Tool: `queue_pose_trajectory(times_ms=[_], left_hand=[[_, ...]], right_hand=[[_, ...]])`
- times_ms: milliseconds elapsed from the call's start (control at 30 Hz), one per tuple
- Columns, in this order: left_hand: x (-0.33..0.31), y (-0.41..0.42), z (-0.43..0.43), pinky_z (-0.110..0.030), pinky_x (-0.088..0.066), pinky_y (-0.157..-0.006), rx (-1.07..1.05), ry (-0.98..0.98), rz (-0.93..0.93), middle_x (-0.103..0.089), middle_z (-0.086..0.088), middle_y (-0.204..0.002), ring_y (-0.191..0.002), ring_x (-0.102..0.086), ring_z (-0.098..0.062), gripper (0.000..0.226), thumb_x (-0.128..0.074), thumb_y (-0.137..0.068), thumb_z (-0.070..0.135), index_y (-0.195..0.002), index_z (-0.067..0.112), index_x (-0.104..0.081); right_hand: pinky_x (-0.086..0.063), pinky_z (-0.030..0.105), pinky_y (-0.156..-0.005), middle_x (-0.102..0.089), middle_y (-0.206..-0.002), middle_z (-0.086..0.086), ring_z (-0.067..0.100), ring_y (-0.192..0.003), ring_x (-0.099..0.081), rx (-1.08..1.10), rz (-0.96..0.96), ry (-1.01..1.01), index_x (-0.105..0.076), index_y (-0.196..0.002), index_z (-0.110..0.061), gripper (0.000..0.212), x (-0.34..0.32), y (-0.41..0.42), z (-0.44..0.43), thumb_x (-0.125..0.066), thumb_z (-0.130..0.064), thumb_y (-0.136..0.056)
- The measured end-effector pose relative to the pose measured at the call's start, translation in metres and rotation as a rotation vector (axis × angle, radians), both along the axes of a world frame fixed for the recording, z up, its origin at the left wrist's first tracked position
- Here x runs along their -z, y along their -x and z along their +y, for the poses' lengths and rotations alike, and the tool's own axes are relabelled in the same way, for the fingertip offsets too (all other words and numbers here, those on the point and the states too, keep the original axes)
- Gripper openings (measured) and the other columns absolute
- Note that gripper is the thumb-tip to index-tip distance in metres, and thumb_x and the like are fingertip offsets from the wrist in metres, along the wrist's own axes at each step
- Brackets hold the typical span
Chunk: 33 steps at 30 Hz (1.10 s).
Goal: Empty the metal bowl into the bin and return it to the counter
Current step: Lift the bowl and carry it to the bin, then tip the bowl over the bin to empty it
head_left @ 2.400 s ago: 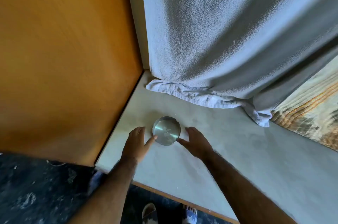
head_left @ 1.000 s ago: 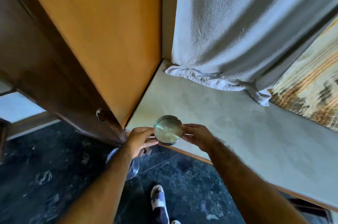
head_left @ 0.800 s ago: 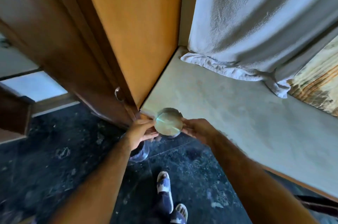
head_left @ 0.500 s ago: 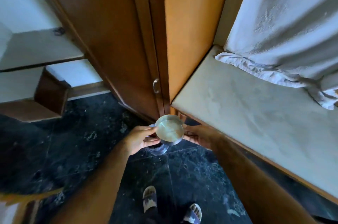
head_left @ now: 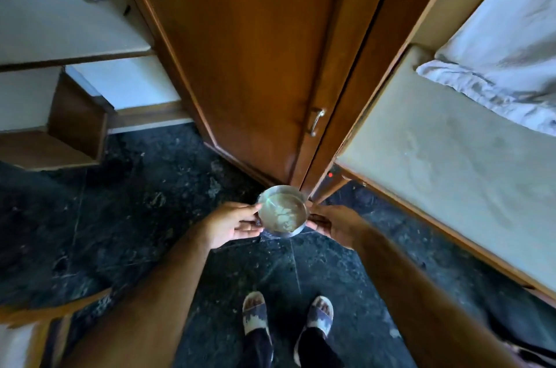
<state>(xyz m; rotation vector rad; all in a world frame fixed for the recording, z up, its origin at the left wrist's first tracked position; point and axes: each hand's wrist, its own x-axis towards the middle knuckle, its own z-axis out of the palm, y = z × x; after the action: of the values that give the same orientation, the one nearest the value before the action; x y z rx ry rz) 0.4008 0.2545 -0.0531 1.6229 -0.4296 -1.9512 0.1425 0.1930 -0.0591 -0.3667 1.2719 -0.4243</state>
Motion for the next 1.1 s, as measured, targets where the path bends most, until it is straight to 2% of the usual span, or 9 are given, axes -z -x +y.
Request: queue_pose_trajectory(times_ms=[133, 267, 367, 500, 633, 733, 833, 1000, 1100], left_hand=[[0.041, -0.011, -0.01, -0.038, -0.062, -0.082, 0.004, -0.051, 0.01, -0.068, -0.025, -0.102, -0.088, -0.069, -0.032, 0.038, -0.068, -0.091, 0.025, -0.114, -0.004, -0.066], [0.09, -0.014, -0.022, -0.046, -0.058, -0.092, -0.026, -0.053, -0.001, -0.068, -0.031, -0.109, -0.098, -0.069, -0.038, 0.027, -0.065, -0.093, 0.021, -0.109, -0.002, -0.067], [0.122, -0.011, -0.033, -0.039, -0.063, -0.08, -0.058, 0.019, -0.044, -0.065, -0.03, -0.108, -0.088, -0.069, -0.034, 0.029, -0.06, -0.096, 0.015, -0.117, -0.006, -0.061], [0.172, -0.002, -0.045, -0.034, -0.064, -0.069, -0.01, 0.216, -0.308, -0.059, -0.019, -0.12, -0.1, -0.067, -0.036, 0.034, -0.057, -0.096, 0.004, -0.13, 0.003, -0.055], [0.212, -0.007, -0.041, -0.042, -0.061, -0.086, 0.317, 0.595, -0.748, -0.064, -0.01, -0.132, -0.097, -0.073, -0.025, 0.032, -0.057, -0.096, 0.017, -0.126, 0.012, -0.065], [0.224, -0.013, -0.033, -0.035, -0.052, -0.101, 0.526, 0.823, -1.003, -0.061, -0.007, -0.137, -0.115, -0.065, -0.022, 0.03, -0.059, -0.093, 0.01, -0.121, 0.009, -0.069], [0.23, -0.022, -0.032, -0.036, -0.047, -0.107, 0.703, 0.945, -1.134, -0.058, -0.007, -0.14, -0.125, -0.056, -0.024, 0.033, -0.07, -0.087, 0.015, -0.12, 0.012, -0.069], [0.229, -0.021, -0.054, -0.033, -0.048, -0.103, 0.826, 1.162, -1.244, -0.07, -0.009, -0.111, -0.108, -0.064, -0.026, 0.025, -0.083, -0.072, 0.013, -0.094, 0.008, -0.072], [0.228, -0.019, -0.067, -0.032, -0.04, -0.099, 0.834, 1.287, -1.242, -0.074, -0.009, -0.095, -0.096, -0.069, -0.029, 0.02, -0.083, -0.069, 0.009, -0.085, 0.007, -0.071]], right_hand=[[-0.064, 0.026, -0.067, -0.078, -0.078, 0.009, 0.016, -0.07, -0.073, -0.019, 0.053, -0.044, -0.071, -0.096, 0.0, 0.011, 0.038, -0.01, -0.005, -0.072, -0.01, -0.089], [-0.064, 0.026, -0.064, -0.078, -0.074, 0.008, 0.014, -0.065, -0.075, -0.049, 0.048, -0.091, -0.071, -0.095, -0.001, 0.01, 0.089, -0.017, -0.016, -0.071, -0.01, -0.09], [-0.064, 0.027, -0.07, -0.078, -0.078, 0.009, 0.018, -0.074, -0.074, -0.026, 0.023, -0.081, -0.072, -0.095, -0.001, 0.009, 0.121, -0.021, -0.025, -0.068, -0.009, -0.092], [-0.063, 0.026, -0.07, -0.073, -0.082, 0.007, 0.017, -0.076, -0.068, -0.012, 0.067, -0.044, -0.071, -0.097, -0.011, 0.007, 0.172, -0.033, -0.038, -0.068, -0.016, -0.094], [-0.059, 0.031, -0.082, -0.071, -0.097, 0.006, 0.018, -0.087, -0.066, -0.061, 0.056, 0.041, -0.075, -0.103, -0.021, 0.012, 0.203, -0.035, -0.043, -0.067, -0.024, -0.094], [-0.055, 0.037, -0.094, -0.068, -0.107, 0.009, 0.023, -0.098, -0.063, -0.084, 0.063, 0.064, -0.074, -0.105, -0.02, 0.014, 0.211, -0.038, -0.044, -0.065, -0.025, -0.095], [-0.054, 0.037, -0.094, -0.067, -0.107, 0.011, 0.026, -0.101, -0.061, -0.094, 0.071, 0.055, -0.072, -0.109, -0.019, 0.016, 0.219, -0.04, -0.047, -0.065, -0.023, -0.096], [-0.054, 0.04, -0.096, -0.064, -0.113, 0.018, 0.03, -0.107, -0.06, -0.121, 0.072, 0.072, -0.066, -0.122, -0.008, 0.028, 0.224, -0.041, -0.054, -0.061, -0.02, -0.098], [-0.056, 0.041, -0.094, -0.07, -0.111, 0.018, 0.027, -0.1, -0.065, -0.119, 0.127, 0.162, -0.065, -0.129, -0.016, 0.031, 0.228, -0.046, -0.053, -0.059, -0.019, -0.099]])
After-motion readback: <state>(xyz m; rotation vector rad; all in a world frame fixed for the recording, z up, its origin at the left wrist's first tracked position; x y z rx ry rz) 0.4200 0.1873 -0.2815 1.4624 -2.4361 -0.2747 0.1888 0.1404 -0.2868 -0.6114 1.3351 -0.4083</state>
